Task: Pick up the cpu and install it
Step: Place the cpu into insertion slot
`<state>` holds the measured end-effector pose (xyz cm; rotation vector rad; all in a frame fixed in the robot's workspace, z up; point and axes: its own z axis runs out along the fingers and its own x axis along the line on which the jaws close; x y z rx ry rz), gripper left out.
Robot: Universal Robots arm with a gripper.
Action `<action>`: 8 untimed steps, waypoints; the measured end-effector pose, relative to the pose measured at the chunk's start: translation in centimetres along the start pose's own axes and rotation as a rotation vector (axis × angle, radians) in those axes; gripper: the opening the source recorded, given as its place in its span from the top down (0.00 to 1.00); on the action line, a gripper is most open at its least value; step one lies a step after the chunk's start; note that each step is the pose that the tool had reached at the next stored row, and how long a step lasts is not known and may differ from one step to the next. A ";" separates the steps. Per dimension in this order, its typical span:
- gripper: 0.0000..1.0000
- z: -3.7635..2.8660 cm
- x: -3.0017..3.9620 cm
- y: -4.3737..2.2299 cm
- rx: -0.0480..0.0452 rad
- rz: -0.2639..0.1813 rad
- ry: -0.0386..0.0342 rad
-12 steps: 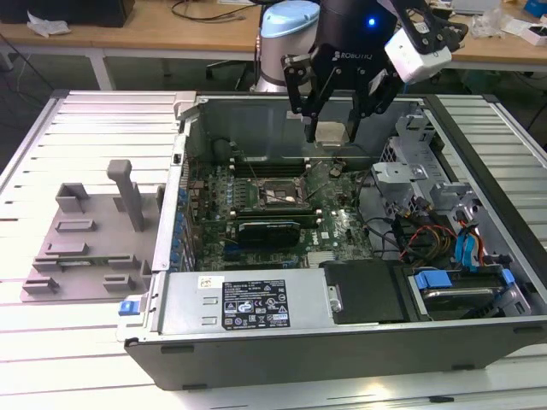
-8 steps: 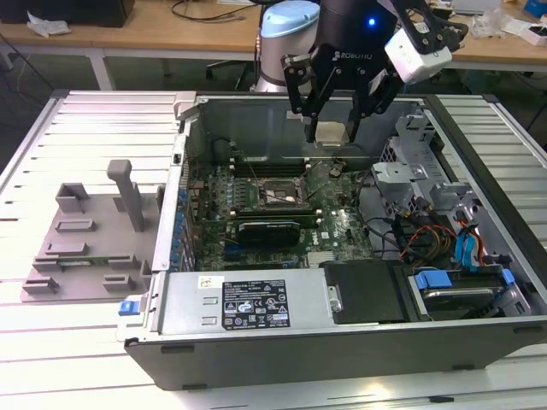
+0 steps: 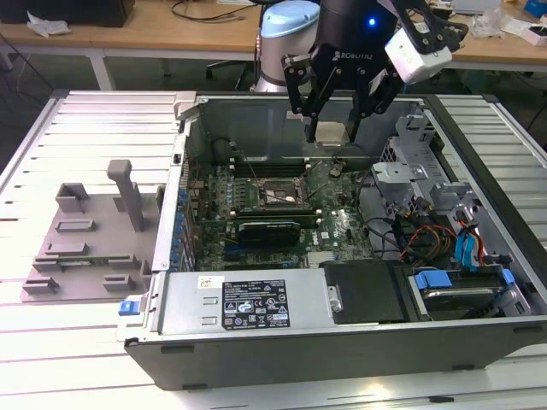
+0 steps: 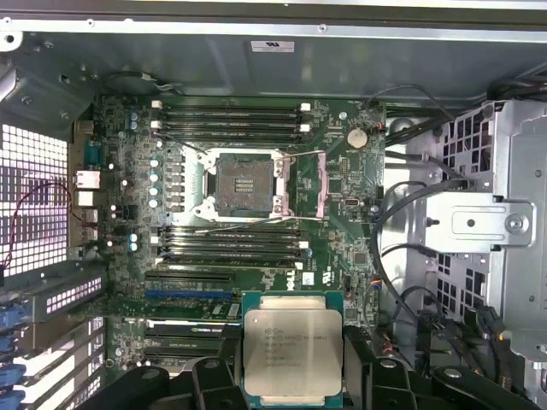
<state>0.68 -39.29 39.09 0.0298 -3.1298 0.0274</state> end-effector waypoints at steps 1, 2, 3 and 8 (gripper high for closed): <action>0.45 0.00 0.00 0.00 0.0000 0.000 0.0000; 0.45 0.00 0.00 0.00 0.0000 0.000 0.0000; 0.45 0.00 -0.01 0.00 0.0000 0.000 0.0000; 0.45 0.00 -0.01 0.00 -0.0009 0.087 0.0015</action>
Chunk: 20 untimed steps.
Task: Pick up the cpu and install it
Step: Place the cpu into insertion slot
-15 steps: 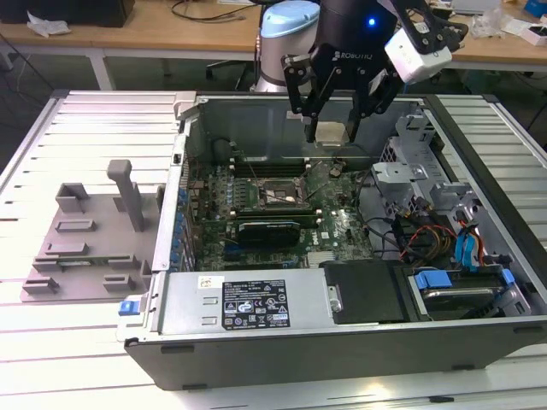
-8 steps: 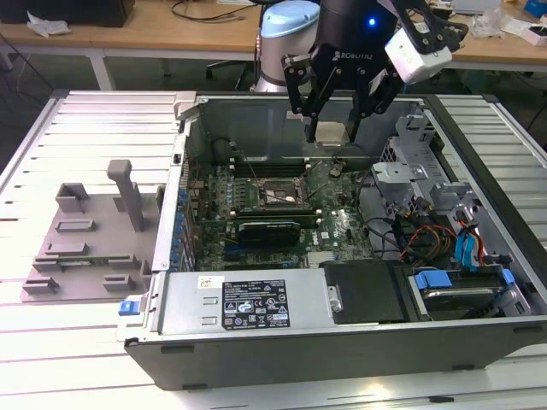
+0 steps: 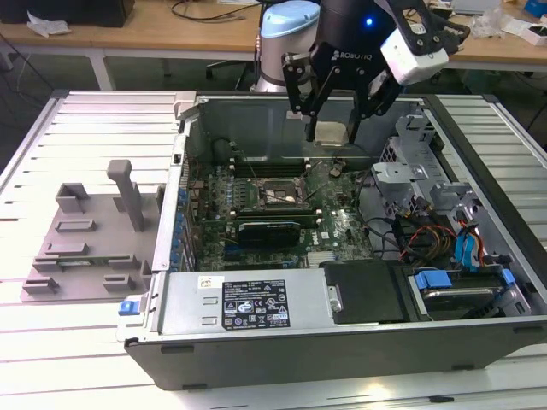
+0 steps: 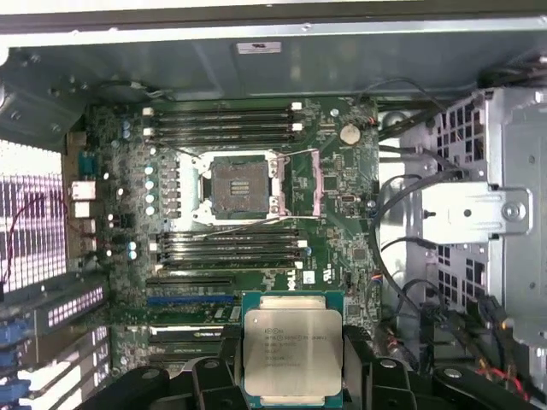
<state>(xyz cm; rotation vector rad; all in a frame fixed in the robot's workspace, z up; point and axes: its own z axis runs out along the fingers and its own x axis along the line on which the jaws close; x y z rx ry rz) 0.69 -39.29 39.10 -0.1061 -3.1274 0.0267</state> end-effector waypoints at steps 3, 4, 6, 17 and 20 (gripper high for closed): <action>0.45 0.00 0.00 0.00 -0.0007 0.057 0.0009; 0.45 0.00 0.00 0.00 -0.0008 0.072 0.0013; 0.45 0.01 0.00 0.00 -0.0015 0.116 0.0020; 0.45 0.04 0.00 0.00 -0.0044 0.387 0.0067; 0.45 0.04 0.00 0.00 -0.0050 0.436 0.0076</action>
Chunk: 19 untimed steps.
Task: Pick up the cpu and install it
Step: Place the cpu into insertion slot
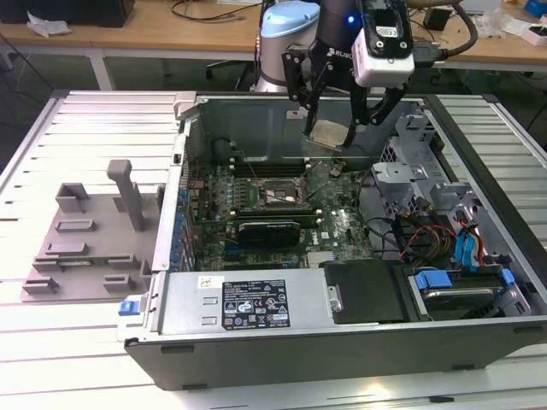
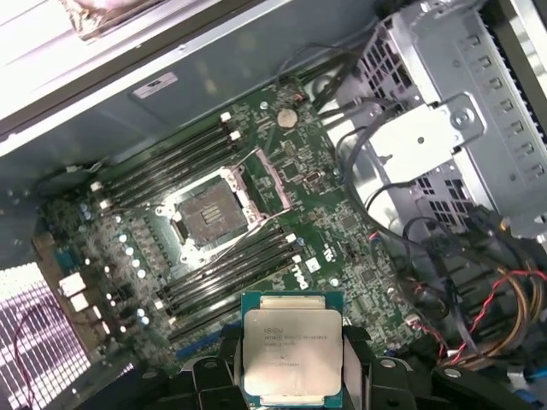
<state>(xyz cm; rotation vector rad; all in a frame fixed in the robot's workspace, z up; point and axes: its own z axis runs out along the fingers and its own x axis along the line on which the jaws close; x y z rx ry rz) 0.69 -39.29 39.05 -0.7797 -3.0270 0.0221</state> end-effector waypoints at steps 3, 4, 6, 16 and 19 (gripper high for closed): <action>0.45 0.00 0.00 0.00 -0.0004 0.045 0.0007; 0.45 0.00 0.00 0.00 -0.0007 0.064 0.0011; 0.45 0.00 0.00 0.00 -0.0009 0.090 0.0015; 0.45 0.01 0.00 0.00 -0.0026 0.257 0.0042; 0.45 0.02 0.00 0.00 -0.0031 0.310 0.0051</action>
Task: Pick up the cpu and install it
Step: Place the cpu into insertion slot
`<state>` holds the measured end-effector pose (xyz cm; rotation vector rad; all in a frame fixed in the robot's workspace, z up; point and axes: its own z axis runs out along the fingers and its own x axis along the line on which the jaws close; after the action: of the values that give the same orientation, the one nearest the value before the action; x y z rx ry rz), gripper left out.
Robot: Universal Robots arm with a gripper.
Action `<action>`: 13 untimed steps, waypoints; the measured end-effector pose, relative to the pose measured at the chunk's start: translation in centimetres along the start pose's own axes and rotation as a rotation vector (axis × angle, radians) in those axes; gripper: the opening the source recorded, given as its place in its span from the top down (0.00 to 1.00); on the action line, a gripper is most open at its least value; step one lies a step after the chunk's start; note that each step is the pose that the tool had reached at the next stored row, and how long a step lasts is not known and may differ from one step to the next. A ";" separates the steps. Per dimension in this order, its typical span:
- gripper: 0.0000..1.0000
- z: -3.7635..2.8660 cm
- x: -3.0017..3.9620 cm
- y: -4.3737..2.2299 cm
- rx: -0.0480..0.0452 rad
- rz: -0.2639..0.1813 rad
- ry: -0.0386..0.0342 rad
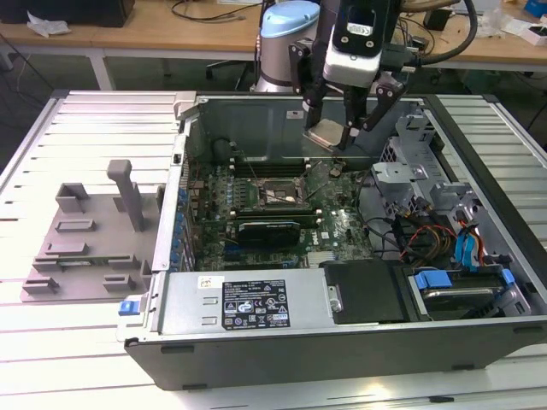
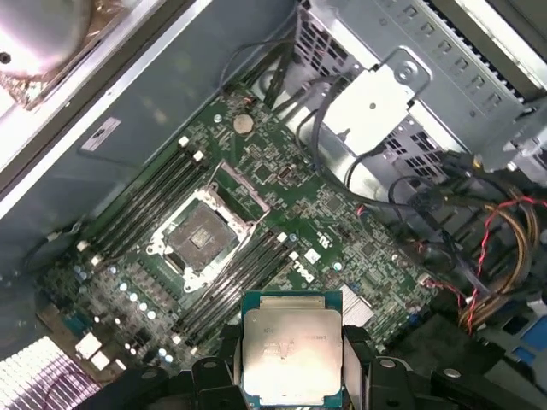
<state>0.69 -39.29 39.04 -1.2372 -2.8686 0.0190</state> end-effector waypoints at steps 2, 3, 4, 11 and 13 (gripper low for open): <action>0.45 0.00 0.00 0.00 -0.0003 0.041 0.0006; 0.45 0.00 0.00 0.00 -0.0005 0.062 0.0009; 0.45 0.00 0.00 0.00 -0.0007 0.074 0.0012; 0.45 0.01 0.00 0.00 -0.0018 0.184 0.0030; 0.45 0.01 0.00 0.00 -0.0021 0.221 0.0036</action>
<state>0.69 -39.29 39.03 -1.5460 -2.7135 0.0167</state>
